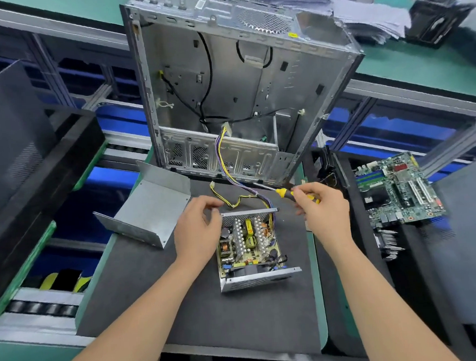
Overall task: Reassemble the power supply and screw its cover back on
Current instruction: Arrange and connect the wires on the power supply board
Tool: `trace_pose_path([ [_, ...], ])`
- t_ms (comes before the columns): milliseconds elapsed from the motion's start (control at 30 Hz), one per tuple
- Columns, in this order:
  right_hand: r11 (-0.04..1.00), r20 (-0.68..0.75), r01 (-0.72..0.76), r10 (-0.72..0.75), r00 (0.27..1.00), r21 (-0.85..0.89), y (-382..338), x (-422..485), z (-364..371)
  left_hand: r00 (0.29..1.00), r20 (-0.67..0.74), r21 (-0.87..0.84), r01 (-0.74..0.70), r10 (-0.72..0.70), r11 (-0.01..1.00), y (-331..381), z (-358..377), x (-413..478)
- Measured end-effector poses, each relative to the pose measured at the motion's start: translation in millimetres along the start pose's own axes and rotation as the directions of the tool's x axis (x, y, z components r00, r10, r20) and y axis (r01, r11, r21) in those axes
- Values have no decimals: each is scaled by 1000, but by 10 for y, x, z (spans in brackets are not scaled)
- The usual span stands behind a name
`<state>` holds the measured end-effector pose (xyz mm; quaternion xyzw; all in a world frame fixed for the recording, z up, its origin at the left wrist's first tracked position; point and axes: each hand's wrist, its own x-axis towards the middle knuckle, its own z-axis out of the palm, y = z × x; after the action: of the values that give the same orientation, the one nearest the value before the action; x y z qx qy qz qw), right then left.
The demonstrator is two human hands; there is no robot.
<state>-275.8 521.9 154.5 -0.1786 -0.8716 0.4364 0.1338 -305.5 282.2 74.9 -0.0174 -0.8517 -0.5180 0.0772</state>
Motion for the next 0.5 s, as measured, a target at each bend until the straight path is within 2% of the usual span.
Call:
trace_pose_path([
  [133, 944, -56, -307, 315, 947, 123, 493, -64, -15, 988, 29, 66, -153, 152, 986, 428, 68, 36],
  [233, 899, -46, -431, 435, 899, 72, 783, -164, 5, 976, 154, 100, -168, 152, 981, 637, 225, 45],
  [333, 895, 117, -442, 446, 887, -61, 926, -259, 26, 945, 294, 136, -190, 144, 972, 745, 423, 11],
  [500, 932, 306, -336, 363, 880, -140, 974, -346, 43, 897, 409, 207, -271, 168, 940, 861, 679, -92],
])
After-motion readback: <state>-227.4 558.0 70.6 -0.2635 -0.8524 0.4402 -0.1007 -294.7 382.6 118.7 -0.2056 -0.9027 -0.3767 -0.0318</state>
